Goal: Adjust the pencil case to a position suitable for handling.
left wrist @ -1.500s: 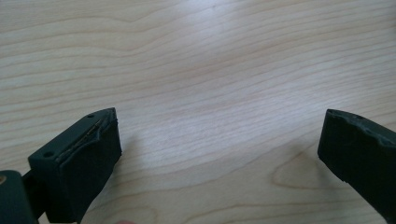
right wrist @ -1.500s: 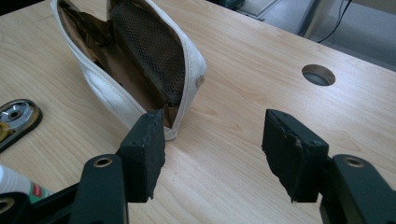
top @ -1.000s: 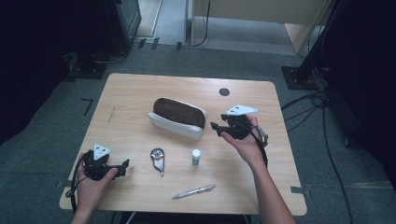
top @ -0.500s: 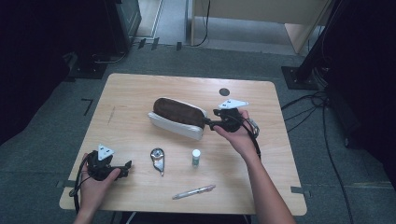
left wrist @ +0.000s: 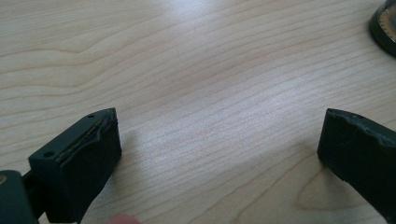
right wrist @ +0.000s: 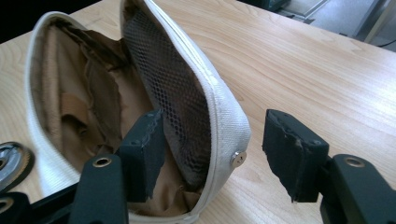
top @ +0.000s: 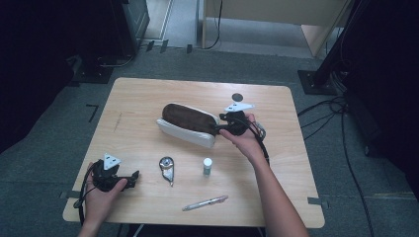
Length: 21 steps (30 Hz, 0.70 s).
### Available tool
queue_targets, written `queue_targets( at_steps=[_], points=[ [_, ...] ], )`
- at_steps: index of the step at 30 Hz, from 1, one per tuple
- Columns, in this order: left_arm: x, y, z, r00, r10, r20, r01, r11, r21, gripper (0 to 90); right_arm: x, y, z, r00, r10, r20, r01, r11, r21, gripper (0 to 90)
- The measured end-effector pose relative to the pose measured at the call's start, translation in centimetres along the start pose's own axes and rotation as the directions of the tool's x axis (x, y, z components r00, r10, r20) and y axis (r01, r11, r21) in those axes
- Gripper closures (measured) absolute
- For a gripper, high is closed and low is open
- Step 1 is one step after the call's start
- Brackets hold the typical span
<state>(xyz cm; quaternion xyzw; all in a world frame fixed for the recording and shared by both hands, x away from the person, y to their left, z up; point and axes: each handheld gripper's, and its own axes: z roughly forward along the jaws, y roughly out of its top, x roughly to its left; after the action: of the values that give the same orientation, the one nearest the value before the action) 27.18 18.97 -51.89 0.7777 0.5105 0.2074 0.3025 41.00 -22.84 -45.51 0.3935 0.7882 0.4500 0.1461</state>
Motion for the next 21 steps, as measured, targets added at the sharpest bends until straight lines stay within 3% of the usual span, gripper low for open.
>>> queue_targets(
  at_steps=[7,13,15,18,21],
  points=[
    [0.0,0.0,0.0,1.0000,0.002,0.001,-0.002,1.0000,0.003,0.0,-0.4,-0.5,1.5,0.9993,0.032,-0.017,-0.032,0.999,0.020,36.4],
    [0.0,0.0,0.0,1.0000,0.001,0.001,-0.001,1.0000,0.003,0.0,-0.3,-0.8,2.3,0.9996,0.021,-0.021,-0.020,1.000,0.022,36.7],
    [0.0,0.0,0.0,1.0000,0.002,0.001,-0.002,1.0000,0.003,0.0,-0.2,-0.8,2.6,0.9994,0.015,-0.030,-0.015,1.000,0.011,36.7],
    [0.0,0.0,0.0,1.0000,0.001,0.001,-0.001,1.0000,0.003,0.0,-0.2,-0.7,2.9,0.9972,0.036,-0.066,-0.039,0.998,-0.049,36.6],
    [0.0,0.0,0.0,1.0000,0.002,0.001,-0.002,1.0000,0.003,0.0,-0.1,-0.8,3.3,0.9969,0.026,-0.075,-0.030,0.998,-0.046,37.4]
  ],
)
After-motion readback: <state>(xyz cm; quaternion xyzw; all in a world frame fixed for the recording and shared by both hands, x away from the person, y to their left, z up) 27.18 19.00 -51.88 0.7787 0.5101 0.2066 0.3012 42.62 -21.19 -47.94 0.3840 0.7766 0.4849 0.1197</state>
